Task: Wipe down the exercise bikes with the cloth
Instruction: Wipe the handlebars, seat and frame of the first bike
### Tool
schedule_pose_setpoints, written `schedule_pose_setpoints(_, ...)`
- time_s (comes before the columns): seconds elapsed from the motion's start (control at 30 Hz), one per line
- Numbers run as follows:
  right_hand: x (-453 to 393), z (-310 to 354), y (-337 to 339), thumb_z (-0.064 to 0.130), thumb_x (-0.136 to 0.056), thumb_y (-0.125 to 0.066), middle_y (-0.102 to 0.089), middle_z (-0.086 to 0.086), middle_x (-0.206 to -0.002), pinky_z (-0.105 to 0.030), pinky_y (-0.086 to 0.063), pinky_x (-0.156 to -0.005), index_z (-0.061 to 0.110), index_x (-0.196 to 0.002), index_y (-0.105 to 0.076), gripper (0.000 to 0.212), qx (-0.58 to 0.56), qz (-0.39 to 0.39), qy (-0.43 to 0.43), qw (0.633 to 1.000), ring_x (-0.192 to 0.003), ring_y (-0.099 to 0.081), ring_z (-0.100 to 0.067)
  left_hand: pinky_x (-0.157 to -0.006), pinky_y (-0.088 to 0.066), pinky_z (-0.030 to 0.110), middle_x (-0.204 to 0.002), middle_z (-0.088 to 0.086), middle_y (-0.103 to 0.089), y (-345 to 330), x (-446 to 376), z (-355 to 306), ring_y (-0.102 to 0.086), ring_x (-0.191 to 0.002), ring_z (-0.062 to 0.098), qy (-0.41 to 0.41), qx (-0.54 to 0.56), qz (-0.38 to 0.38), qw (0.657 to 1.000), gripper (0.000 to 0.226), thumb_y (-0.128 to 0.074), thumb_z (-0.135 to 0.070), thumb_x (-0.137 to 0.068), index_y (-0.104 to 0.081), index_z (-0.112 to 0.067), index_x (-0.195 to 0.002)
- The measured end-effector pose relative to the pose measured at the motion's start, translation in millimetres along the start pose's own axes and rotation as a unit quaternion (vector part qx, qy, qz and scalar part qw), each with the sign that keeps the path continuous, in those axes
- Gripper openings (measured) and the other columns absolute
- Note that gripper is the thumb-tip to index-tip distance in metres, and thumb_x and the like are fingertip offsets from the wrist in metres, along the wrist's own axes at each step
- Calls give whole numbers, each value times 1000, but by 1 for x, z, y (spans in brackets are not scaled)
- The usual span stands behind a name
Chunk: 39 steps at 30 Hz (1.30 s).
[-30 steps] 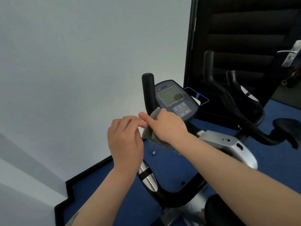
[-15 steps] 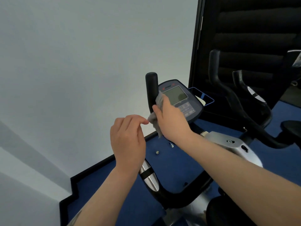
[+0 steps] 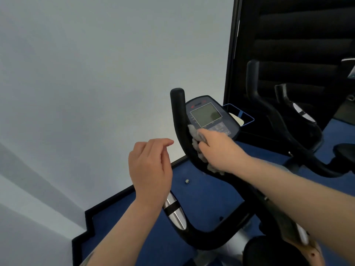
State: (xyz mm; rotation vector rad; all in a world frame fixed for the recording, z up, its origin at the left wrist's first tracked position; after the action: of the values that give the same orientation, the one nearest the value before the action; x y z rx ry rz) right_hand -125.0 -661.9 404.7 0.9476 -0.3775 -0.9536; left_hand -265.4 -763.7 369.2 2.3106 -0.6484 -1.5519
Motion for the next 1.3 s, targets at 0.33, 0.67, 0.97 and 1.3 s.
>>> schedule_pose_setpoints(0.33, 20, 11, -17, 24, -102, -40, -61, -7, -111, -34, -40, -71, 16, -131, -43, 31, 85, -65, 53, 993, -94, -60, -28, -71, -40, 32, -82, -10, -67, 1, 0, -2, -47, -79, 12, 3, -8, 9, 1000, 19, -56, -12, -93, -71, -20, -102)
schedule_pose_setpoints(0.67, 15, 18, -24, 26, -101, -37, -62, -10, -98, -33, -30, -67, 12, -119, -45, 24, 91, -75, 23, 993, -90, -60, -33, -69, -39, 35, -76, -11, -65, 0, 0, -4, -45, -80, 13, 3, -9, 9, 1000, 16, -56, -22, -94, -71, -20, -91)
schedule_pose_setpoints(0.97, 7, 16, -18, 18, -99, -38, -67, -8, -101, -38, -48, -85, 23, -138, -48, 40, -60, -66, 12, 996, -94, -60, -29, -68, -37, 35, -74, -10, -65, 0, 0, -2, -47, -80, 16, -4, -36, 13, 999, 12, -61, -17, -92, -70, -20, -86)
schedule_pose_setpoints(1.3, 56, -51, 13, 7, -92, -45, -69, 6, -92, -31, -53, -76, 31, -121, -61, 41, -109, 2, 34, 993, -83, -65, -10, -117, -22, 33, -98, -11, -66, -11, 7, -44, -58, -97, 9, -85, 62, 167, 980, 18, -54, -12, -96, -69, -21, -101)
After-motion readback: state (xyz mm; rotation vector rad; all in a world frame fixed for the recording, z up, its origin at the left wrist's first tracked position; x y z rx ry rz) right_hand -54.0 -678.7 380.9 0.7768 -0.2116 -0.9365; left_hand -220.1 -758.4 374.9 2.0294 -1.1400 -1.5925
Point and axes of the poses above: each hand's wrist, its own x-axis away from the middle knuckle, its own y-axis out of the back of the hand, z = x × y, the point moved 1 cm from there along -x, towards the middle knuckle
